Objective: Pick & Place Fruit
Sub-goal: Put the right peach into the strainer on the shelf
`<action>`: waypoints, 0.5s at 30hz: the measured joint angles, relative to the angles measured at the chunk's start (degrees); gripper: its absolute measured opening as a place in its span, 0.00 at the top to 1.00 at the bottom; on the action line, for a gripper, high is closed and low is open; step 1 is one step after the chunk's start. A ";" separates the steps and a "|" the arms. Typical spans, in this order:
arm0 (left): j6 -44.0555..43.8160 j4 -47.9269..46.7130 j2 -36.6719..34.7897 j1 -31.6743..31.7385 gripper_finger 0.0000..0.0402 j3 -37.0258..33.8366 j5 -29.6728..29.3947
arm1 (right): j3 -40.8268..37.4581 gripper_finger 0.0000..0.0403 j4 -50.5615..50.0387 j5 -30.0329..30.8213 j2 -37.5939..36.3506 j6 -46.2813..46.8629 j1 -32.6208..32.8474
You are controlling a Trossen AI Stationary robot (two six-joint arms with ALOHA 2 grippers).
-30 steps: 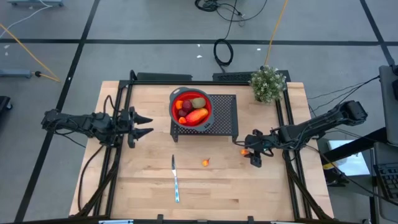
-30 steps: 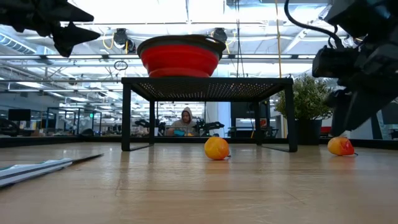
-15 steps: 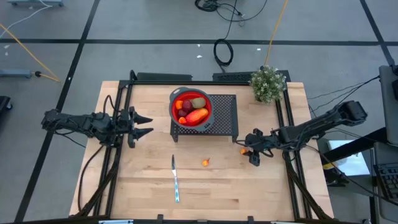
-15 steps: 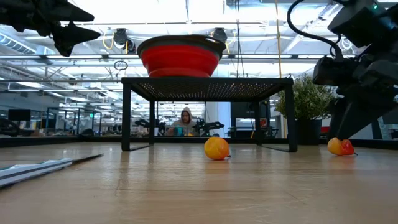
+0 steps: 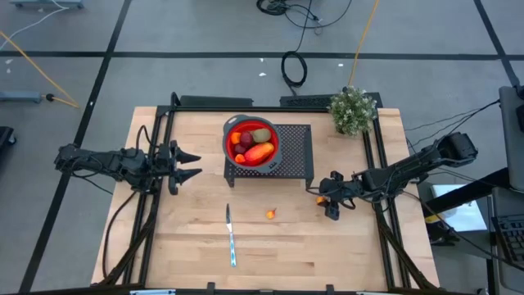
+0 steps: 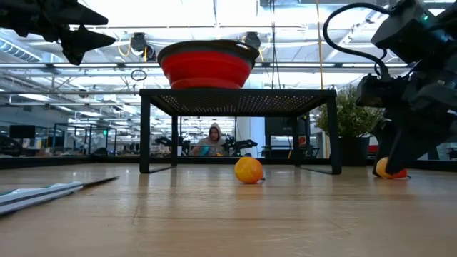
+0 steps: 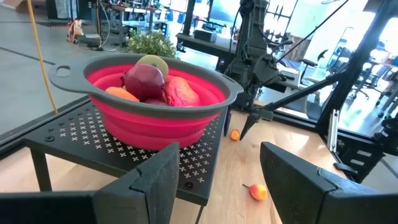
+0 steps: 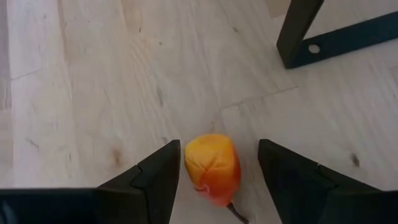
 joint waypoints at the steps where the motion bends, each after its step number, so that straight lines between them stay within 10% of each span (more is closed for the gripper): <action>1: 0.00 0.00 0.00 0.00 0.44 0.00 0.00 | 0.00 0.48 -0.01 0.00 -0.04 -0.50 0.00; 15: 0.33 0.01 0.00 0.00 0.44 0.00 -0.06 | 0.00 0.66 -0.07 -0.48 -0.48 -4.53 0.00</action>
